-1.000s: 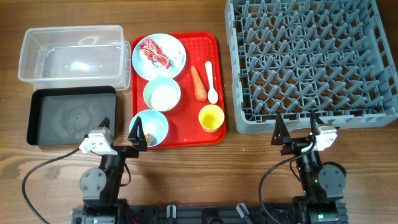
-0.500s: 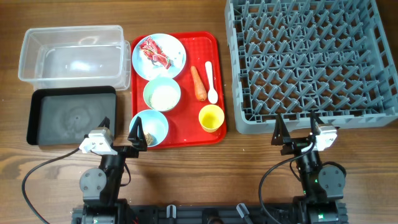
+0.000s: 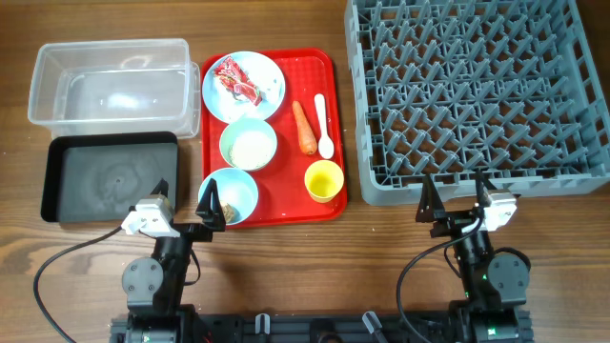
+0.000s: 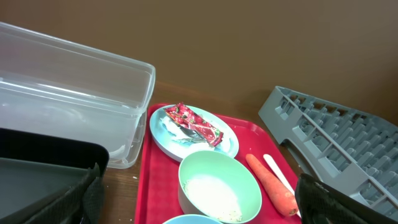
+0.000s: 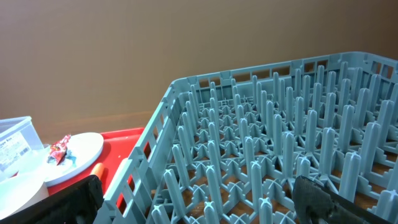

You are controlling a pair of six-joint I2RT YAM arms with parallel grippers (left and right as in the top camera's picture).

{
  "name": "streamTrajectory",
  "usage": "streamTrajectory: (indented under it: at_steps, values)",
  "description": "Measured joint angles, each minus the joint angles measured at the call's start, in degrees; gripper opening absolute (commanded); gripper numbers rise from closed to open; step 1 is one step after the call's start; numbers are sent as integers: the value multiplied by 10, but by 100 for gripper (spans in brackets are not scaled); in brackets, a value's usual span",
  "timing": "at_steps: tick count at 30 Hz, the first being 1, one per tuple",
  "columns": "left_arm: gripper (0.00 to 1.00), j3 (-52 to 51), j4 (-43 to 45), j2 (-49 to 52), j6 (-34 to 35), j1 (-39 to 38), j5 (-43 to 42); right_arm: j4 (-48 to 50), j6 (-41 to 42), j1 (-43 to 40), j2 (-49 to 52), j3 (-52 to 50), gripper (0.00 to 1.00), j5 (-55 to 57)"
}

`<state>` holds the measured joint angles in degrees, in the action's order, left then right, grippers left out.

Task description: Sort waste into correct bins and load items into the dishwasher rack

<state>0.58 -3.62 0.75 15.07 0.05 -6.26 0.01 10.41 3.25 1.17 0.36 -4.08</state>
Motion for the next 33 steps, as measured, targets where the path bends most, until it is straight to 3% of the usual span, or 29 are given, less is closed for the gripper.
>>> streamTrajectory:
  at_steps: [15,19,22,26,30,33]
  values:
    - [100,0,0,0,0,0,0,0,3,0,0,0,100,-1]
    - [100,0,11,0,0,0,0,4,80,0,0,0,100,-9]
    - [100,0,17,0,0,0,-35,19,103,0,0,0,100,-48]
    - [100,4,24,0,7,0,-72,35,60,0,0,1,100,-129]
    - [100,82,3,18,13,0,-82,21,17,0,4,45,100,-170]
    - [100,178,-46,97,16,0,-86,-9,3,0,35,92,100,-178]
